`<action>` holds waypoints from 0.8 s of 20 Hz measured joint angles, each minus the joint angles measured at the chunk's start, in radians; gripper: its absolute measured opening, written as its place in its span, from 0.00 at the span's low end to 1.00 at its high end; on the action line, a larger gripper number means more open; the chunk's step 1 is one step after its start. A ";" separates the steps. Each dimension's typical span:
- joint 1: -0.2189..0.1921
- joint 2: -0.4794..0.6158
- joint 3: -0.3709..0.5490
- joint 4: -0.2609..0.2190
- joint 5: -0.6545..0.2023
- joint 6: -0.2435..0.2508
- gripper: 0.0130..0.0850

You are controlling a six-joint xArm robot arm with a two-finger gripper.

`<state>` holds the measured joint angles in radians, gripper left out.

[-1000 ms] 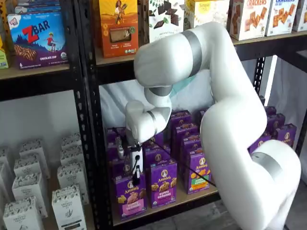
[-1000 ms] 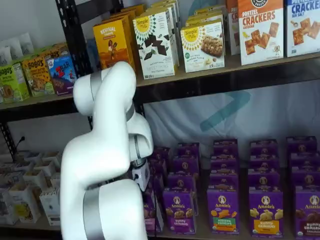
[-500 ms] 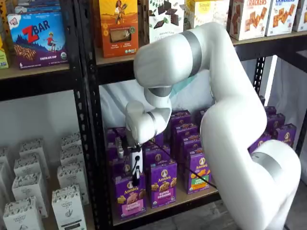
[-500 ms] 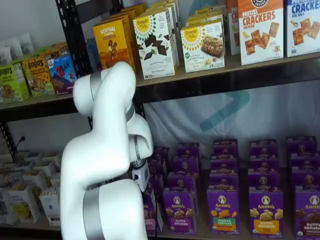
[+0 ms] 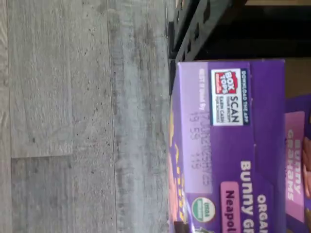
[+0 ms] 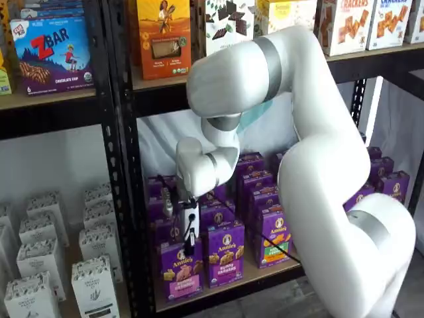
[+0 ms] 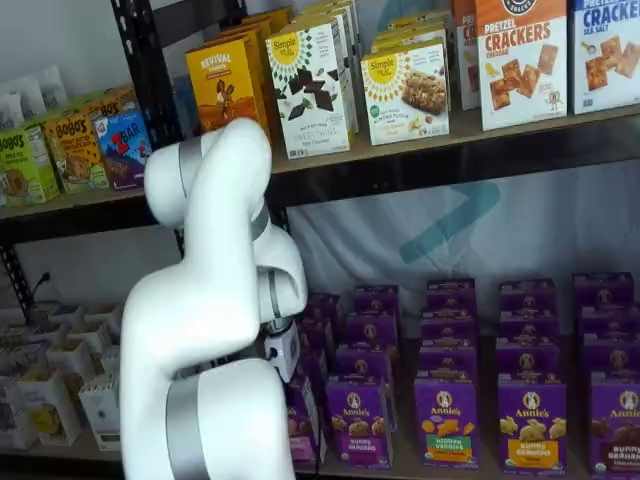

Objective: Pick up the purple box with a pink patch in the middle, on the bottom shelf, the first box from the left

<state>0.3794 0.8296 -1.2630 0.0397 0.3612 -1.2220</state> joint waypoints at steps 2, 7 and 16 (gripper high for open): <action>0.000 -0.005 0.005 0.002 -0.001 -0.001 0.28; 0.001 -0.014 0.017 -0.001 -0.004 0.002 0.28; 0.001 -0.045 0.053 -0.017 -0.005 0.016 0.28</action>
<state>0.3801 0.7843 -1.2099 0.0230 0.3560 -1.2063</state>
